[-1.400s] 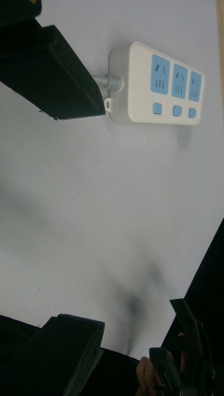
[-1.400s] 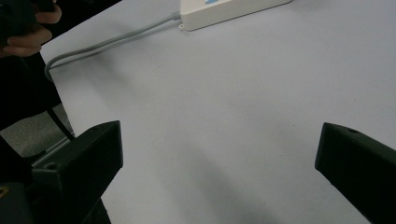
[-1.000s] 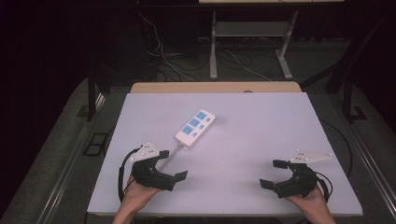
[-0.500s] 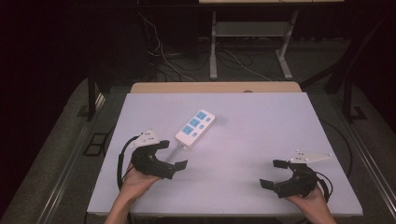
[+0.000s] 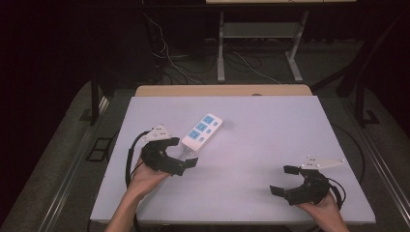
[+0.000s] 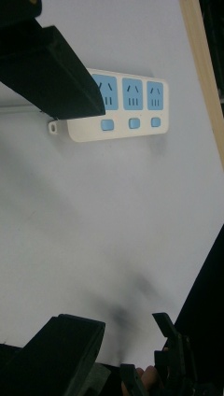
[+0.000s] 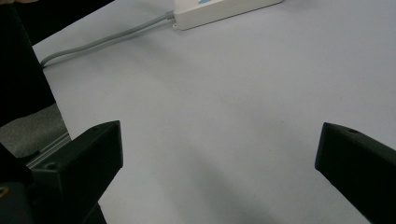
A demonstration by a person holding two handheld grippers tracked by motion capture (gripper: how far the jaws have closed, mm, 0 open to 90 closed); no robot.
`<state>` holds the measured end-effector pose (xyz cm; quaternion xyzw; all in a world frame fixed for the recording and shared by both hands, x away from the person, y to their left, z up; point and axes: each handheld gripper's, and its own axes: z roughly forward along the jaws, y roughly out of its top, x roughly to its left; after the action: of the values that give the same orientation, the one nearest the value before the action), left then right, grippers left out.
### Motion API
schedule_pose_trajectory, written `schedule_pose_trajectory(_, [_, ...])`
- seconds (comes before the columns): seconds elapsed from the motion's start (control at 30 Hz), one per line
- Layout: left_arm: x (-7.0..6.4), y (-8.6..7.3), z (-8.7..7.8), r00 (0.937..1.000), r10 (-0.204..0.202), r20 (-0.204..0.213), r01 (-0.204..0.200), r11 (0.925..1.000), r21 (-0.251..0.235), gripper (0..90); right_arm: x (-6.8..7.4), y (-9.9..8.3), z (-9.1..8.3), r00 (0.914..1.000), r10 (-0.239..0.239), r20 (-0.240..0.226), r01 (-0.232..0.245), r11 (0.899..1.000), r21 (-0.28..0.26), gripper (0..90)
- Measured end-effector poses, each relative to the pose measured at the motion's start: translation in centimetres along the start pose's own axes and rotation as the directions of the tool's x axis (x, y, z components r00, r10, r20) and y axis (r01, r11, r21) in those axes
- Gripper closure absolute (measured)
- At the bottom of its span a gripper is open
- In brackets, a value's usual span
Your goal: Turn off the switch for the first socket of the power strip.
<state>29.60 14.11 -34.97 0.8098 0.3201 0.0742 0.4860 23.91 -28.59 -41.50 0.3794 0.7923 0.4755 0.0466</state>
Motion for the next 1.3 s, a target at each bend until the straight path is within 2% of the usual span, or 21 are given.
schedule_pose_trajectory(0.57, [1.3,2.2,1.4,0.9996,0.028,0.009,-0.028,0.9981,0.056,0.0,-0.1,-0.1,-0.2,1.0000,-0.001,0.004,0.001,1.000,0.001,0.6])
schedule_pose_trajectory(0.93, [1.9,3.7,2.4,0.9983,0.057,0.013,-0.058,0.9919,0.113,0.0,-0.1,-0.2,-0.2,1.0000,-0.003,0.005,0.003,1.000,0.002,0.6])
schedule_pose_trajectory(1.3, [3.2,4.6,3.3,0.9989,0.046,0.012,-0.048,0.9870,0.153,0.0,-0.1,-0.3,-0.2,1.0000,-0.004,0.002,0.004,1.000,0.007,0.6])
